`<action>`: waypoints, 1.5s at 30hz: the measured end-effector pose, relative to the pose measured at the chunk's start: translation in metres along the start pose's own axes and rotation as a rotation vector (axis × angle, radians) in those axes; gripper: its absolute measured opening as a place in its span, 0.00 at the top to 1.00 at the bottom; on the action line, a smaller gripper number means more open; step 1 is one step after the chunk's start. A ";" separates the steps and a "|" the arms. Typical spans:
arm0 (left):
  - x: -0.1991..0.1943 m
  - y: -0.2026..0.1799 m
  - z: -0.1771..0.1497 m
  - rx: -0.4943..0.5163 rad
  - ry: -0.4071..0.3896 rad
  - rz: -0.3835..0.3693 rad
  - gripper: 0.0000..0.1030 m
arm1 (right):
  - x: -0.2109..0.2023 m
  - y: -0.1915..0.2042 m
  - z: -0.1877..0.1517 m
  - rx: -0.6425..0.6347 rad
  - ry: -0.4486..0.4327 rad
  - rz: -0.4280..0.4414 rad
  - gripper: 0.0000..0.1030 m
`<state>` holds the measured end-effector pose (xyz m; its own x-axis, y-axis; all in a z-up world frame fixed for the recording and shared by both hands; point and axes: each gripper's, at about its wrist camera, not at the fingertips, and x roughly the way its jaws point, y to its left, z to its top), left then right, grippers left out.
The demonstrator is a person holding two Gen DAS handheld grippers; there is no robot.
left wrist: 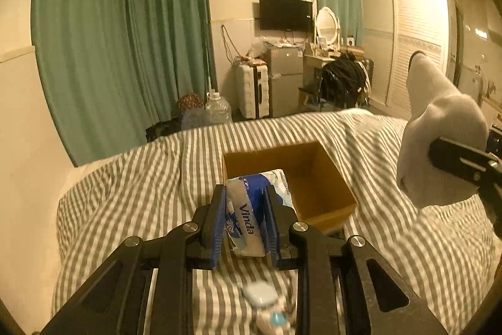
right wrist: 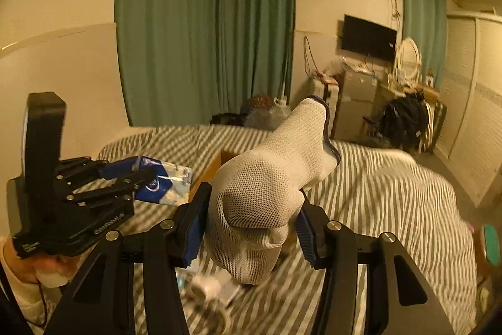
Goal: Organize objects
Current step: 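Carry the sock and tissue pack over the box and release both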
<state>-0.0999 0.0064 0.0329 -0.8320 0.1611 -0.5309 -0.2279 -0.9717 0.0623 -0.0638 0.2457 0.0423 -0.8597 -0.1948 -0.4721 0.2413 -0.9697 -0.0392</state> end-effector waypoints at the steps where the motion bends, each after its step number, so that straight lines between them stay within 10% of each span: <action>1: 0.008 0.003 0.009 -0.006 0.001 -0.006 0.77 | 0.003 -0.002 0.006 -0.005 -0.005 0.000 0.51; 10: 0.096 0.011 0.041 -0.009 0.057 -0.003 0.77 | 0.099 -0.024 0.045 -0.007 0.049 0.012 0.51; 22: 0.204 -0.001 0.006 0.005 0.186 -0.039 0.77 | 0.227 -0.046 -0.004 0.011 0.236 0.054 0.51; 34: 0.227 -0.002 -0.022 0.030 0.241 -0.069 0.77 | 0.254 -0.053 -0.043 0.072 0.338 0.097 0.48; 37: 0.216 -0.003 -0.025 0.030 0.235 -0.076 0.70 | 0.249 -0.054 -0.043 0.072 0.325 0.087 0.41; 39: 0.212 -0.003 -0.022 0.028 0.234 -0.070 0.45 | 0.242 -0.056 -0.038 0.081 0.299 0.077 0.26; 45: 0.174 0.001 -0.017 0.021 0.204 -0.050 0.29 | 0.204 -0.059 -0.021 0.120 0.237 0.050 0.21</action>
<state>-0.2366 0.0302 -0.0737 -0.6999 0.1687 -0.6940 -0.2790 -0.9591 0.0482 -0.2440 0.2665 -0.0698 -0.7155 -0.2167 -0.6642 0.2134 -0.9730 0.0876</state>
